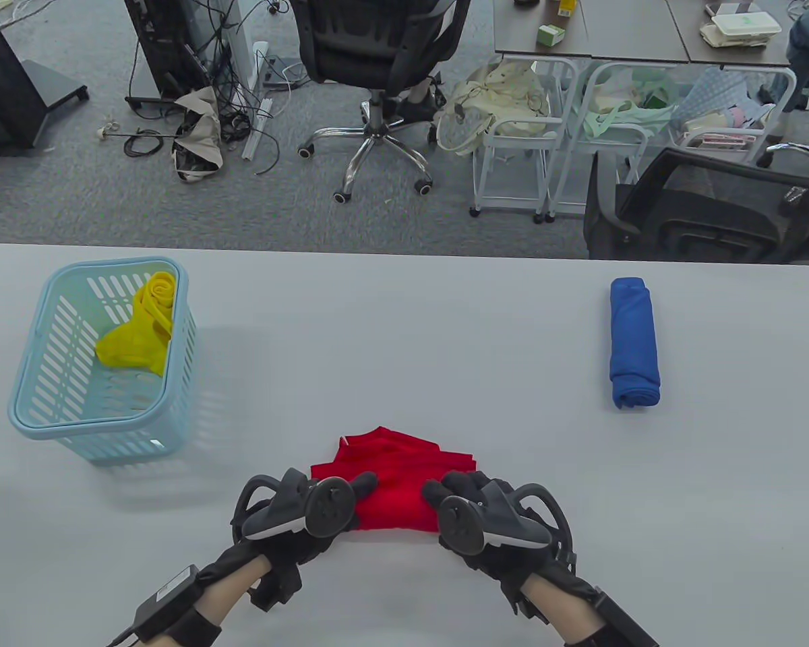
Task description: Roll t-shirt into tight roll
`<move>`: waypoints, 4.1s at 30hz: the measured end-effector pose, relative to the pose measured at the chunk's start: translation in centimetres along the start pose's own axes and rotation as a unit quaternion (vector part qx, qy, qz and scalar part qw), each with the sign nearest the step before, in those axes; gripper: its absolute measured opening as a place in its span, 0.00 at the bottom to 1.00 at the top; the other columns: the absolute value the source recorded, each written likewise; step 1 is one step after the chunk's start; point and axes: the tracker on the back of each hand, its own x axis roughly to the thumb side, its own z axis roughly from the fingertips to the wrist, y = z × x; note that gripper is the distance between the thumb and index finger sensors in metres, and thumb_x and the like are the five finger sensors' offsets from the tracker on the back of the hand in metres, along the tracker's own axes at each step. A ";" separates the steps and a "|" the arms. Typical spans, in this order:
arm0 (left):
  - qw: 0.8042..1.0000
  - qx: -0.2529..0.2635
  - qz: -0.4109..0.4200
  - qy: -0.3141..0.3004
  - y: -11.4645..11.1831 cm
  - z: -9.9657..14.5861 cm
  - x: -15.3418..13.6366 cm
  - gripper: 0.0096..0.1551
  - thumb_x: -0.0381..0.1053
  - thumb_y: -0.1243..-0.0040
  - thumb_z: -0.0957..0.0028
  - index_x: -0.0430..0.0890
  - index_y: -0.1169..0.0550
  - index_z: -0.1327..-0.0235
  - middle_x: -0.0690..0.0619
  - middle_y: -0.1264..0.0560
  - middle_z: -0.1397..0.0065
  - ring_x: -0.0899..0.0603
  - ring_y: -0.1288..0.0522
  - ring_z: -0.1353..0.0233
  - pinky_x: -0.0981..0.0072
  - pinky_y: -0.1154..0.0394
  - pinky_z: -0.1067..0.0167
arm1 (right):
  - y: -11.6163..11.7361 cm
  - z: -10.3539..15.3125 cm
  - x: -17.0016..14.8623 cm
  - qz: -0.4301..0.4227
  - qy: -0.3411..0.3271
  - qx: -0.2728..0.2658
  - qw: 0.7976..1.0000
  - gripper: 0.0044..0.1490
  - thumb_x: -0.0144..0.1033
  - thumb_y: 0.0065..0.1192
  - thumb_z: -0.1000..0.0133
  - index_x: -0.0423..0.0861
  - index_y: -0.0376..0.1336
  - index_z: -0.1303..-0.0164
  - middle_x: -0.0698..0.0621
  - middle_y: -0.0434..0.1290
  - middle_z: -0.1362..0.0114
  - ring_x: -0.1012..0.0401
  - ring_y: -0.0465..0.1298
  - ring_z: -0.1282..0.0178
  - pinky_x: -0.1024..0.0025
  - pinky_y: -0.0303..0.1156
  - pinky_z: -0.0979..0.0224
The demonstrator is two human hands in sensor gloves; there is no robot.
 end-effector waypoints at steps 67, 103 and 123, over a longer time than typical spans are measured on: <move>0.992 -0.038 -0.117 -0.018 -1.4 -0.5 1.4 0.54 0.73 0.59 0.53 0.53 0.60 0.19 0.47 0.42 0.13 0.41 0.33 0.19 0.47 0.32 0.25 | 0.8 -1.2 -0.2 -0.016 0.011 0.035 0.999 0.57 0.60 0.49 0.37 0.52 0.24 0.14 0.40 0.34 0.10 0.39 0.44 0.09 0.37 0.48 0.19; 0.988 0.027 -0.140 0.067 0.2 -0.3 -2.5 0.50 0.72 0.60 0.52 0.55 0.55 0.19 0.51 0.37 0.16 0.45 0.27 0.26 0.54 0.27 0.29 | 0.3 -0.1 -5.6 -0.027 0.129 0.020 0.991 0.55 0.60 0.48 0.38 0.52 0.28 0.13 0.39 0.41 0.10 0.39 0.53 0.12 0.42 0.54 0.20; 0.986 0.053 -0.119 0.107 1.5 0.7 -4.5 0.48 0.71 0.61 0.51 0.55 0.54 0.18 0.49 0.45 0.12 0.40 0.37 0.16 0.46 0.34 0.22 | -4.0 7.2 -15.0 -0.054 0.316 -0.082 0.944 0.35 0.56 0.56 0.40 0.52 0.62 0.24 0.44 0.59 0.16 0.46 0.68 0.22 0.47 0.64 0.27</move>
